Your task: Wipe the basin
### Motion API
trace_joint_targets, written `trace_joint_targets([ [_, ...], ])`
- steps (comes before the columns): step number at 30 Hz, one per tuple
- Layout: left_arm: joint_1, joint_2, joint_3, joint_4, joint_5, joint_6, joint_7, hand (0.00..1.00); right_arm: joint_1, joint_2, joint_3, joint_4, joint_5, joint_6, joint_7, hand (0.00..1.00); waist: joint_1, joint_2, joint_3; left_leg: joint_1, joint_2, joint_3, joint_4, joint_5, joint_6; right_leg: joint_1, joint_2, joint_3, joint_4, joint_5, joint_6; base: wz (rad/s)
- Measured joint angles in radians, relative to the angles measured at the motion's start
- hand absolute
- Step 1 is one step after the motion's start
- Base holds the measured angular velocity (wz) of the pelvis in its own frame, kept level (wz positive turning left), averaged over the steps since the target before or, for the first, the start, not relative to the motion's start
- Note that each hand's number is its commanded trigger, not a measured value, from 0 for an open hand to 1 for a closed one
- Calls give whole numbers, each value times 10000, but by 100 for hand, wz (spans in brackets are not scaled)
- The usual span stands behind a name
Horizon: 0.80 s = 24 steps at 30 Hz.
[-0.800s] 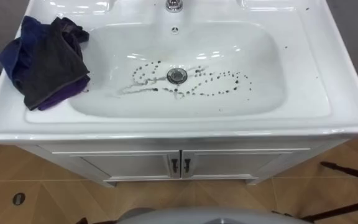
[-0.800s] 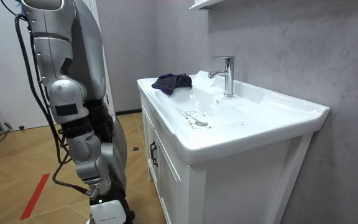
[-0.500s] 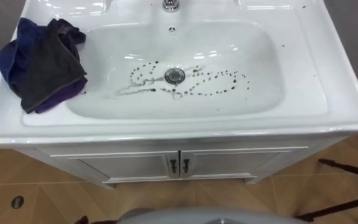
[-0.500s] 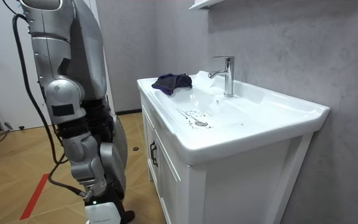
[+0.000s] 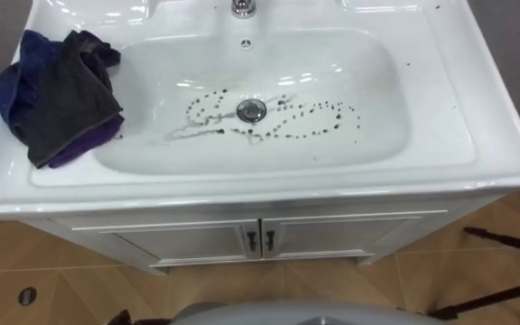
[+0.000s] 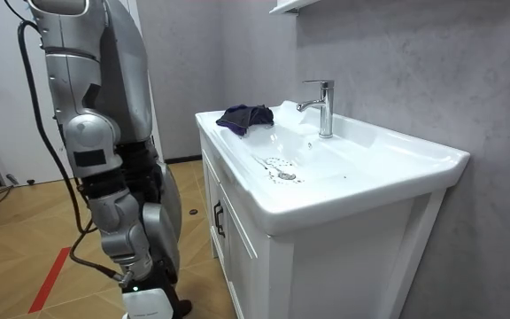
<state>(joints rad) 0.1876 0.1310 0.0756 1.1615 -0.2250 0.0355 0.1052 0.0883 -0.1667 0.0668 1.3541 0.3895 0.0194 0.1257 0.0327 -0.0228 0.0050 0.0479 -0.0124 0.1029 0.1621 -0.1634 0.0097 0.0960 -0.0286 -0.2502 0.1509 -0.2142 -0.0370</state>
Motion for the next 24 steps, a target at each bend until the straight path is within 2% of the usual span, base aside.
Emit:
trace_joint_targets([
  [5,18,-5,23,55,-925,15,-1,0,-8,-8,1,5,-46,32,3,0,42,-7,12,-4,11,38,-29,-42,-1,-11,22,-27,0,-1,1,0],
  [8,70,-35,738,16,-997,95,3,0,57,-70,-1,-18,-253,57,91,0,238,59,-24,42,24,31,-23,-100,-11,-14,38,29,5,0,-2,-10],
  [10,158,-34,1460,-50,-1021,102,252,0,83,-131,-10,-25,-500,238,99,0,361,43,-14,106,7,1,-12,-116,-6,62,14,-18,-9,-2,1,-2],
  [16,194,53,2343,-255,-1588,102,1043,0,-53,-285,-7,-38,-1323,275,220,0,607,113,-20,79,-7,-145,41,-132,4,83,-1,-36,-5,-17,18,4],
  [19,136,151,2782,-688,-1782,105,1474,0,-118,-347,-14,-52,-1621,371,279,0,623,167,-22,8,-8,-304,76,-132,5,84,-5,-159,5,-17,19,14],
  [21,118,159,3330,-1464,-2045,81,1910,0,-118,-404,-51,-67,-1687,375,296,0,806,209,-26,-2,-10,-403,87,-131,5,92,-9,-230,12,-17,18,7],
  [24,158,162,3817,-2373,-2332,-161,2546,0,-73,-447,-155,-108,-1793,337,301,0,944,286,-28,-13,-19,-495,97,-131,5,94,-10,-265,13,-18,18,4],
])
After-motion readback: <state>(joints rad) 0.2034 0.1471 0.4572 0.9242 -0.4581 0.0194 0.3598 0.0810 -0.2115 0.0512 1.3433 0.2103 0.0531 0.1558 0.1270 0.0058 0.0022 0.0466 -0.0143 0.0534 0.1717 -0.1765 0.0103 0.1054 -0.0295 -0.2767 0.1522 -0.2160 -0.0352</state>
